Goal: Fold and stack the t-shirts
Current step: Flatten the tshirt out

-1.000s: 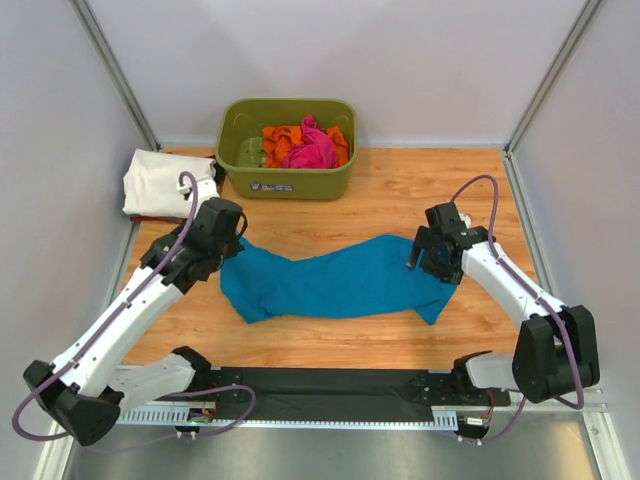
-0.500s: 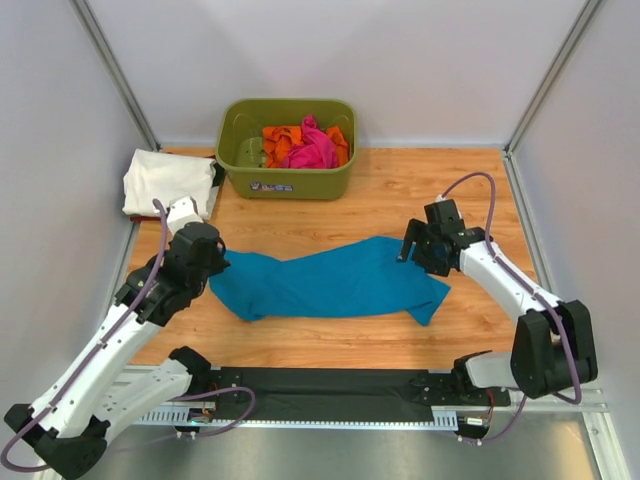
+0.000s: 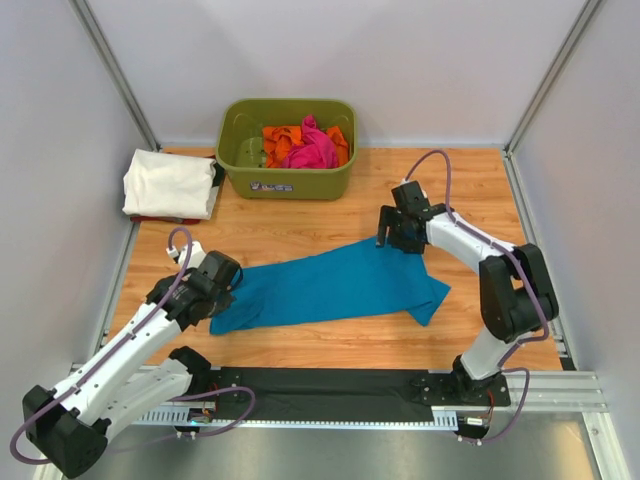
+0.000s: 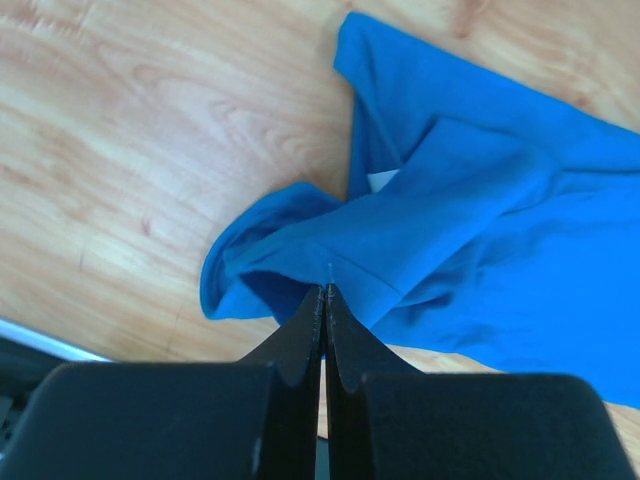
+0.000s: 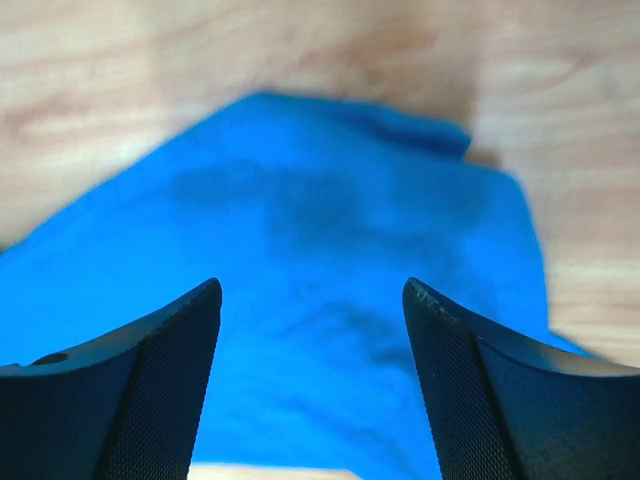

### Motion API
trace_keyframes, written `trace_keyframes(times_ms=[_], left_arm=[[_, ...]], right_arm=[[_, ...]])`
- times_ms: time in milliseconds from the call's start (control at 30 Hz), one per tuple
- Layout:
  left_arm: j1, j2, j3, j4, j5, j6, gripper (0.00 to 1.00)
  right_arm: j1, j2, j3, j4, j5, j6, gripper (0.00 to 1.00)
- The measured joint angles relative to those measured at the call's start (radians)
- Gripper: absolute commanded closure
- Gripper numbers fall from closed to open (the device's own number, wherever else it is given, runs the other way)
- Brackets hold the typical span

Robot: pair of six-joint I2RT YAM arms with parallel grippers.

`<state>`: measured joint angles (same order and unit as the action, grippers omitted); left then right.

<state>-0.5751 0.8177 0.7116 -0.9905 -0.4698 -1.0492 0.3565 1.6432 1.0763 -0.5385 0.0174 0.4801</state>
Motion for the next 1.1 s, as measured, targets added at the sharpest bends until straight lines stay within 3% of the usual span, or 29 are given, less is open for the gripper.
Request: trace_keyframes(times_ms=[167,367,733,833,933,967,1033,1067,1100], left_arm=[[0.000,0.005,-0.011,-0.047,-0.016,-0.058,1.00],[0.000,0.000,-0.011,-0.061,-0.040,-0.072,1.00],[0.000,-0.005,-0.011,-0.060,-0.045,-0.068,1.00],[0.000,-0.005,-0.011,-0.057,-0.044,-0.068,1.00],[0.000,-0.003,-0.011,-0.056,-0.045,-0.068,1.00],[0.000,-0.003,-0.011,-0.056,-0.045,-0.067,1.00],[0.000,-0.004,-0.011,-0.056,-0.045,-0.067,1.00],[0.000,-0.005,-0.011,-0.056,-0.045,-0.066,1.00],[0.000,-0.006,-0.011,-0.056,-0.047,-0.064,1.00]], right_arm=[[-0.008,0.094,0.120,-0.018,0.131,-0.018,0.25],[-0.082,0.153,0.210,-0.039,0.174,-0.041,0.25],[-0.141,0.169,0.116,-0.039,0.106,-0.057,0.27],[-0.148,0.174,0.100,-0.030,0.061,-0.052,0.36],[-0.152,0.181,0.097,-0.008,0.024,-0.042,0.55],[-0.152,0.182,0.094,0.002,0.011,-0.039,0.70],[-0.152,0.180,0.088,0.013,-0.005,-0.031,0.84],[-0.152,0.177,0.082,0.020,-0.011,-0.029,0.98],[-0.152,0.172,0.075,0.026,-0.015,-0.027,1.00]])
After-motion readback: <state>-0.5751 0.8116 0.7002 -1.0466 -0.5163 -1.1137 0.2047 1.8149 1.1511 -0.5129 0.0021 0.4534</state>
